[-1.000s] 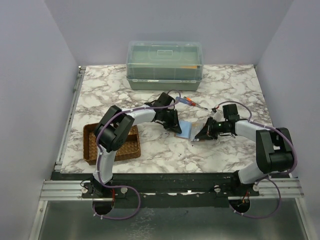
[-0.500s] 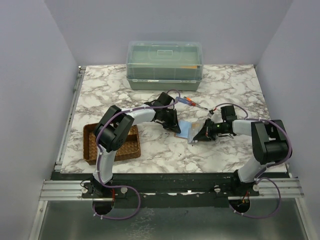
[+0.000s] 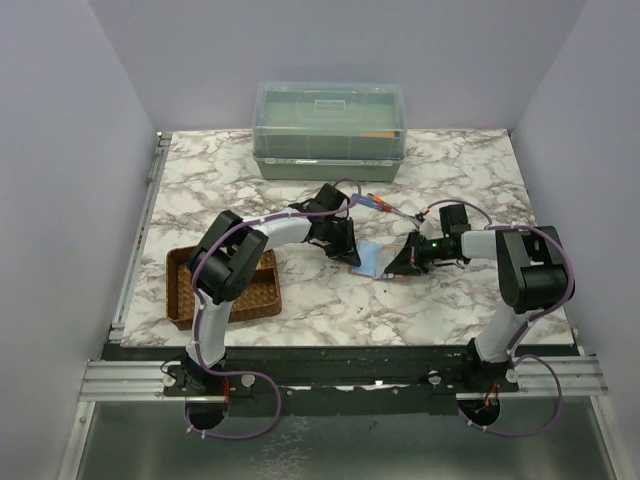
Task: Put the credit cards into the card holder
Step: Insert the credit card into the card holder.
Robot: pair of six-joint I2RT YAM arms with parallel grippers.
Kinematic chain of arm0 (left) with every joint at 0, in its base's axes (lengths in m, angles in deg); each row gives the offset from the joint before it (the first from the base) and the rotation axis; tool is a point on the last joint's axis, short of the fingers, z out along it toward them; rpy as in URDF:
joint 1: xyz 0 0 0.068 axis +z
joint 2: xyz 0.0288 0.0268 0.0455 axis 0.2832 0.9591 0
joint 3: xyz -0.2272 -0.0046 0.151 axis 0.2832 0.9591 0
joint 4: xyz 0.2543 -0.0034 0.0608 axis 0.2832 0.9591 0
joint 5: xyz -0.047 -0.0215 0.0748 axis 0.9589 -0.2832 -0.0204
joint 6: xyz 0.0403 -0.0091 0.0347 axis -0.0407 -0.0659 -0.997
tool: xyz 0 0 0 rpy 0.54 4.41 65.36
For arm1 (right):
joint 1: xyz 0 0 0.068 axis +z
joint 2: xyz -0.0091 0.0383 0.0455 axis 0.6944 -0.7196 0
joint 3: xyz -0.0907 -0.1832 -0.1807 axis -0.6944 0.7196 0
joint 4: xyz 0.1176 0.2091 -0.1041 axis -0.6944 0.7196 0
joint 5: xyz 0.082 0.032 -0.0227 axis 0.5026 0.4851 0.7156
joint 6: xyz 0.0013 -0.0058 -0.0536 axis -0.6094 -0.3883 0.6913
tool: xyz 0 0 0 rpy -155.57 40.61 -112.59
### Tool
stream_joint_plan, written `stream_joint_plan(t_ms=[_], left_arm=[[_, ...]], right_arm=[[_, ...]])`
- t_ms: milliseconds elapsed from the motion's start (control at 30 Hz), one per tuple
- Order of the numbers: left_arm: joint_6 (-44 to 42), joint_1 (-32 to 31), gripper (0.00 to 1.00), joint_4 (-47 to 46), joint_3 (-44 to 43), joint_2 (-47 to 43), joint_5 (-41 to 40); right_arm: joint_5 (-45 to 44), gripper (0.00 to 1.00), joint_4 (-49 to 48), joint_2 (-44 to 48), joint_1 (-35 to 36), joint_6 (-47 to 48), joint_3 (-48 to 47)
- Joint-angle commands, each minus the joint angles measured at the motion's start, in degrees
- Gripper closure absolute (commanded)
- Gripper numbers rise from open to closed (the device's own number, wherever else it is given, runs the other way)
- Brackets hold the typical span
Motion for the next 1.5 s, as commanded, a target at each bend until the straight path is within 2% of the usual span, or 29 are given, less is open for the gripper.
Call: stream_joint_plan(t_ms=[0, 200, 367, 500, 700, 867, 1000, 1233, 1467], left_arm=[[-1.86, 0.32, 0.9, 3.15, -0.28, 2.06, -4.08], [-1.81, 0.21, 0.9, 3.24, -0.41, 2.27, -3.92], [-1.61, -0.05, 0.9, 3.22, -0.62, 2.35, -3.66], [-1.56, -0.29, 0.91, 3.23, -0.68, 2.16, -3.6], [-2.34, -0.3, 0.9, 3.24, -0.68, 0.1, -5.0], [-3.15, -0.2, 0.9, 3.66, -0.81, -1.56, -6.31], [-3.2, -0.05, 0.9, 3.77, -0.74, -2.09, -7.01], [-3.23, 0.06, 0.9, 3.77, -0.42, -2.5, -8.19], [-2.57, 0.06, 0.92, 3.77, -0.9, 0.15, -6.68]], right_arm=[[-1.2, 1.0, -0.66, -2.26, -0.38, 2.46, -2.73], [-1.56, 1.0, -1.5, -3.94, -0.38, 2.73, -3.77], [-1.18, 0.98, -7.09, -3.86, 0.28, -1.09, -0.79], [-5.01, 0.97, -11.07, -2.01, 2.26, -4.43, 1.01], [-16.07, 0.72, -2.39, 2.73, 2.34, -1.89, 1.54], [-19.87, 0.62, 2.41, 5.13, 2.34, -0.07, 1.44], [-19.71, 0.62, 2.12, 6.04, 2.41, 0.05, 1.29], [-18.83, 0.71, 0.37, 3.75, 3.53, -0.36, -0.54], [-17.58, 0.75, -1.93, 1.52, 6.34, -0.6, -2.45]])
